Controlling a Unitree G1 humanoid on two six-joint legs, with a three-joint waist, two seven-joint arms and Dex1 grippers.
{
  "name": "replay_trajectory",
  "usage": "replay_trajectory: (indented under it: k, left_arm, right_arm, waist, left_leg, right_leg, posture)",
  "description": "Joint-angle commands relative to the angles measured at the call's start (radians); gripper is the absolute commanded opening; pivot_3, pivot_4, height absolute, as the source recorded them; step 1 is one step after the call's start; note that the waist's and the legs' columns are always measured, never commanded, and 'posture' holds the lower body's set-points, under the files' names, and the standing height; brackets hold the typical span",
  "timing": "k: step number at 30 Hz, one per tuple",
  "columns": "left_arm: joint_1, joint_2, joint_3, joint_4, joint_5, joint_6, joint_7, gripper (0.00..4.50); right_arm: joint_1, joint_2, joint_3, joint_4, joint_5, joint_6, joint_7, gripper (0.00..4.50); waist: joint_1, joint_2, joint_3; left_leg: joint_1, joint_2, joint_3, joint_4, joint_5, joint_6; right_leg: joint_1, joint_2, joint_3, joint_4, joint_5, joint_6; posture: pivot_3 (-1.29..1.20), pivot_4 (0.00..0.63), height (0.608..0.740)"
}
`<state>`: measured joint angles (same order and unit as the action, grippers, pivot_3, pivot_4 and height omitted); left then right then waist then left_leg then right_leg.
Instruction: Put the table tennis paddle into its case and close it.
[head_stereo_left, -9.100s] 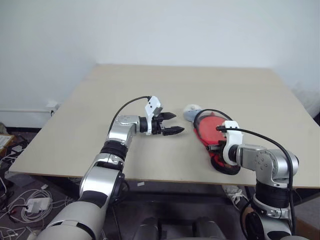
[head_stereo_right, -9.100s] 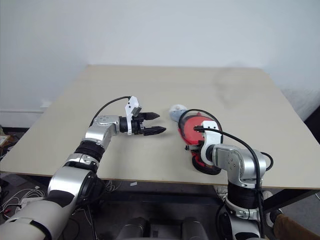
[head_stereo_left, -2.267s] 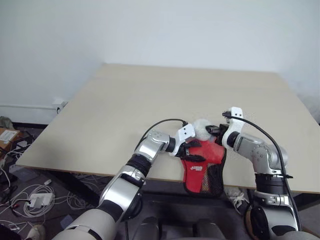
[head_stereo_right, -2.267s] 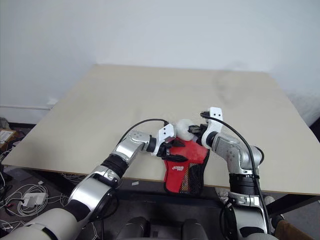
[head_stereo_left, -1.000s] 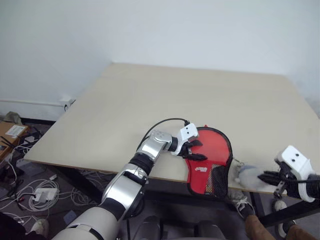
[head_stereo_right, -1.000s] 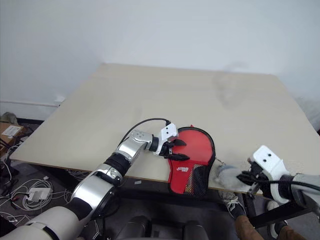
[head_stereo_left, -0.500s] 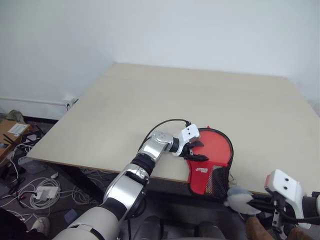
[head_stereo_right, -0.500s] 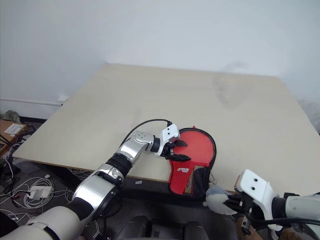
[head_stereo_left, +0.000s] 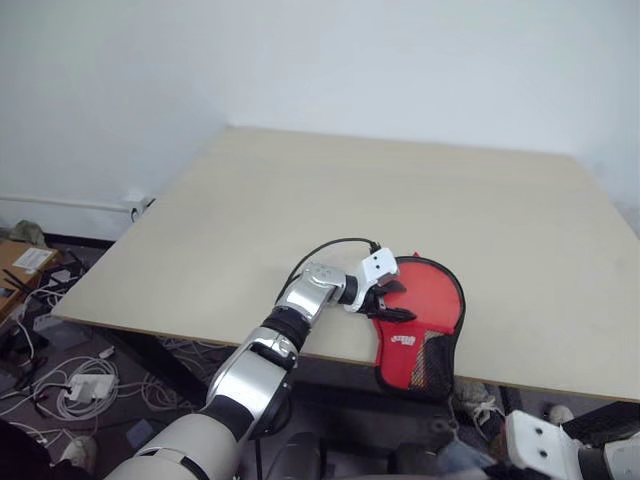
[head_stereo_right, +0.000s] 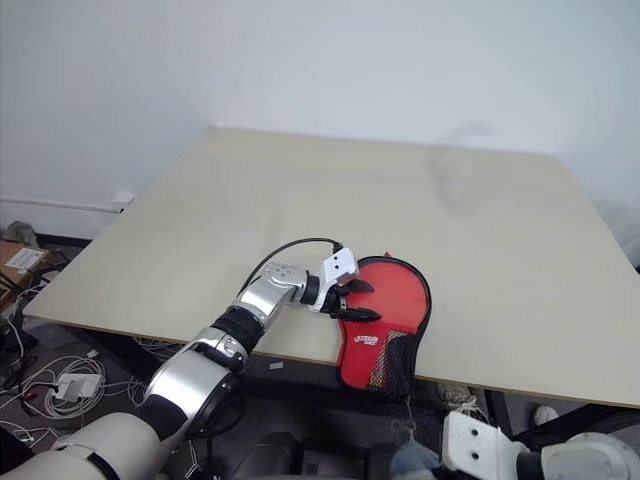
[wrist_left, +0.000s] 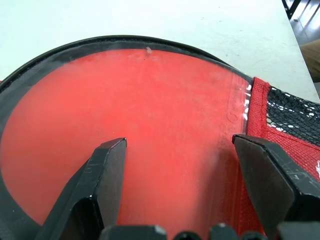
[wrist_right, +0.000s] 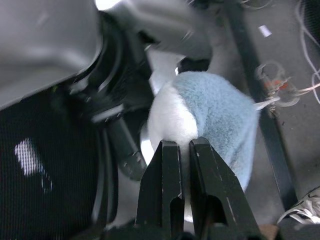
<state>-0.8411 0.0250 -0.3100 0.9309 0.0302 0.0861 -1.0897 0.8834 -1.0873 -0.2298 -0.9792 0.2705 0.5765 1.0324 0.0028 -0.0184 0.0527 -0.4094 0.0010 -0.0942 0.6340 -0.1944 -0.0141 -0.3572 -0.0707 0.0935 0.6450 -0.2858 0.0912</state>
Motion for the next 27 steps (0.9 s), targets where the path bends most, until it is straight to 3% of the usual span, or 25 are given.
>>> replay_trajectory:
  k: [1, 7, 11, 15, 24, 27]
  left_arm:
    - [0.006, 0.011, -0.010, 0.026, 0.028, 0.019, 0.009, 3.58]
    - [-0.002, 0.011, -0.012, 0.031, 0.029, 0.020, 0.008, 3.58]
    - [-0.003, 0.013, -0.017, 0.028, 0.031, 0.025, -0.002, 3.58]
    - [0.000, 0.021, -0.028, 0.027, 0.038, 0.024, -0.020, 3.58]
    - [-0.066, 0.051, 0.003, 0.082, 0.022, 0.025, -0.047, 3.58]
    - [-0.095, 0.063, 0.023, 0.102, 0.010, 0.021, -0.063, 3.58]
  right_arm:
    - [0.022, -0.017, 0.027, -0.066, 0.014, -0.067, 0.054, 0.03]
    - [-0.109, -0.034, 0.156, -0.068, 0.041, -0.107, 0.008, 0.03]
    - [-0.236, -0.015, 0.261, -0.068, 0.008, 0.022, -0.093, 0.03]
    - [-0.315, 0.031, 0.281, -0.068, 0.094, 0.091, -0.159, 1.10]
    - [-0.426, 0.076, 0.262, -0.068, 0.164, 0.195, -0.272, 4.29]
    - [-0.449, 0.104, 0.224, -0.056, 0.182, 0.227, -0.301, 4.29]
  waist:
    - [0.000, -0.001, 0.000]
    - [0.000, -0.003, -0.002]
    - [0.000, -0.004, -0.002]
    - [0.000, -0.004, -0.002]
    - [0.000, -0.005, -0.003]
    - [-0.001, -0.005, -0.003]
  left_leg:
    - [0.000, 0.000, 0.000, 0.000, 0.000, 0.000]
    - [0.000, 0.001, 0.000, 0.000, 0.000, 0.000]
    - [0.000, 0.001, 0.000, 0.000, 0.000, 0.000]
    - [0.000, 0.001, -0.001, 0.001, 0.000, 0.000]
    - [0.000, 0.001, 0.000, 0.001, -0.001, 0.000]
    - [0.000, 0.001, -0.001, 0.001, 0.002, 0.004]
  right_leg:
    - [0.000, 0.000, 0.000, 0.000, 0.000, 0.000]
    - [0.000, 0.000, 0.000, -0.001, 0.000, 0.000]
    - [0.000, 0.000, -0.001, -0.001, 0.000, 0.000]
    - [0.001, 0.000, -0.001, -0.001, 0.000, 0.000]
    - [0.000, 0.000, -0.001, -0.001, 0.001, 0.000]
    - [0.000, 0.001, -0.001, -0.001, 0.001, 0.000]
  posture:
    - [0.00, 0.000, 0.740]
    - [0.00, 0.000, 0.740]
    - [0.00, 0.000, 0.740]
    - [0.00, 0.000, 0.740]
    - [0.00, 0.000, 0.740]
    - [0.00, 0.000, 0.740]
